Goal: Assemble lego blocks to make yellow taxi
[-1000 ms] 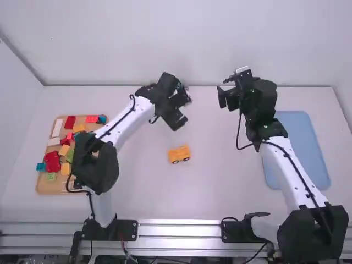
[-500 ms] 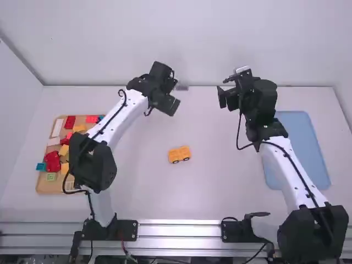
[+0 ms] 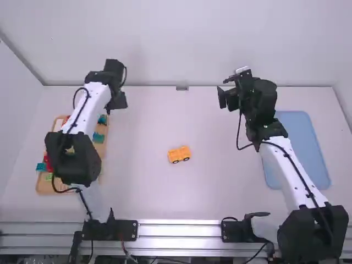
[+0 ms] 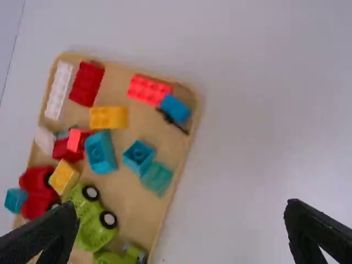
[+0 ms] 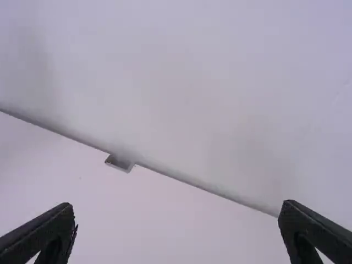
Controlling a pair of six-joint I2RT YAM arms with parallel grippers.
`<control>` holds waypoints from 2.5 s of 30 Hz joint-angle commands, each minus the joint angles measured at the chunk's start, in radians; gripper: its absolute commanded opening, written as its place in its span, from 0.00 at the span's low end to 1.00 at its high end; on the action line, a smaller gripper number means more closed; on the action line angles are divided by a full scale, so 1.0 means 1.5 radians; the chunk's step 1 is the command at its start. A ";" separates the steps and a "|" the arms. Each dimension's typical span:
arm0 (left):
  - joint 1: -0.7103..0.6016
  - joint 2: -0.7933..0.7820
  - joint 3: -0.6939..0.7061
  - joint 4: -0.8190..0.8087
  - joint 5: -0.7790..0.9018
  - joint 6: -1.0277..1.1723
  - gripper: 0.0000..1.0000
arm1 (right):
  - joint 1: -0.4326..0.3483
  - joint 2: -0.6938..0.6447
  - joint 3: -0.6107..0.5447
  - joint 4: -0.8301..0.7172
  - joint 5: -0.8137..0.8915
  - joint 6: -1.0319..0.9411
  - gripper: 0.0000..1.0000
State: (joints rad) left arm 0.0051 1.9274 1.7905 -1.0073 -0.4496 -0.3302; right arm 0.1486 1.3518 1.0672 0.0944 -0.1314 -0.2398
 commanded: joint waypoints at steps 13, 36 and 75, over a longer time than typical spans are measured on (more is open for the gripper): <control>0.226 0.004 -0.013 -0.042 0.138 -0.032 0.99 | 0.001 0.002 0.026 0.018 0.001 0.002 0.98; 0.283 -0.275 -0.216 0.032 0.025 0.053 0.99 | -0.038 0.002 0.026 0.026 -0.002 0.002 0.98; 0.485 0.149 -0.034 -0.050 0.286 0.784 0.52 | 0.002 0.002 0.026 0.053 -0.001 0.002 0.99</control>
State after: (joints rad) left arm 0.7357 2.1506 1.7660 -1.0836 -0.0124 0.7914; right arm 0.1478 1.3518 1.0676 0.1719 -0.1318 -0.2379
